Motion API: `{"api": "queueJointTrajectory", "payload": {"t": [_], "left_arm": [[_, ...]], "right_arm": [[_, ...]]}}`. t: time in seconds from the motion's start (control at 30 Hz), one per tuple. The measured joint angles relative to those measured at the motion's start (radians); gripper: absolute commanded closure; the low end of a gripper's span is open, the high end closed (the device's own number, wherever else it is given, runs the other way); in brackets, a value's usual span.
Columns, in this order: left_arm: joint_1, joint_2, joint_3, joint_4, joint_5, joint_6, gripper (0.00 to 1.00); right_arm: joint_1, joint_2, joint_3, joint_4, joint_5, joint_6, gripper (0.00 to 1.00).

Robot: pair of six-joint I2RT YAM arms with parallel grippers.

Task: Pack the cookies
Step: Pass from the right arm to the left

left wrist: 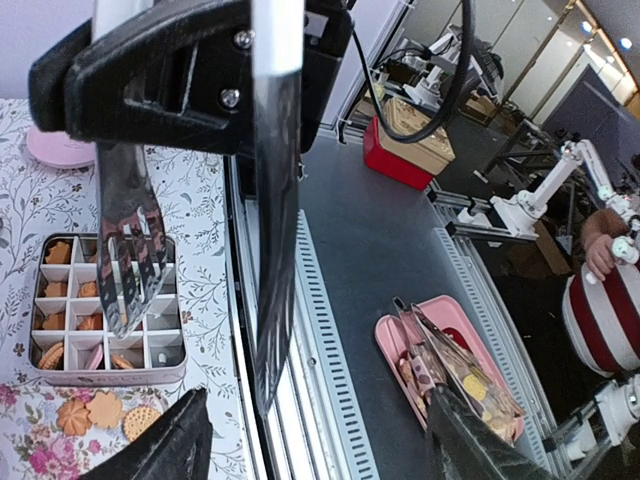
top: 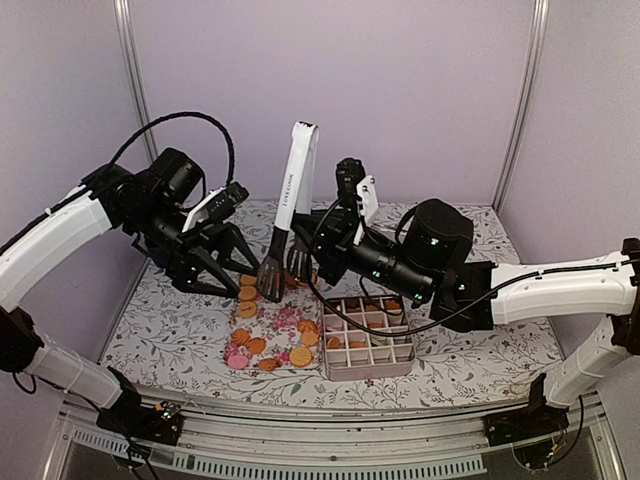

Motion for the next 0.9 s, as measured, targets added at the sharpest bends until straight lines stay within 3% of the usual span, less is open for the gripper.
{"api": "queueJointTrajectory", "payload": {"t": [0.33, 0.57, 0.83, 0.9], "left_arm": [[-0.017, 0.013, 0.010, 0.000, 0.008, -0.010, 0.37], [-0.026, 0.016, 0.002, 0.016, 0.000, -0.025, 0.70], [-0.026, 0.014, -0.023, 0.050, 0.003, -0.014, 0.80], [-0.026, 0.013, -0.030, 0.056, 0.005, -0.013, 0.93]], "right_arm": [[-0.003, 0.049, 0.039, -0.006, 0.002, -0.002, 1.00], [-0.003, 0.118, 0.096, -0.013, -0.003, -0.002, 1.00], [-0.003, 0.138, 0.128, -0.005, -0.025, 0.011, 1.00], [-0.003, 0.138, 0.128, -0.002, -0.027, 0.015, 0.96]]}}
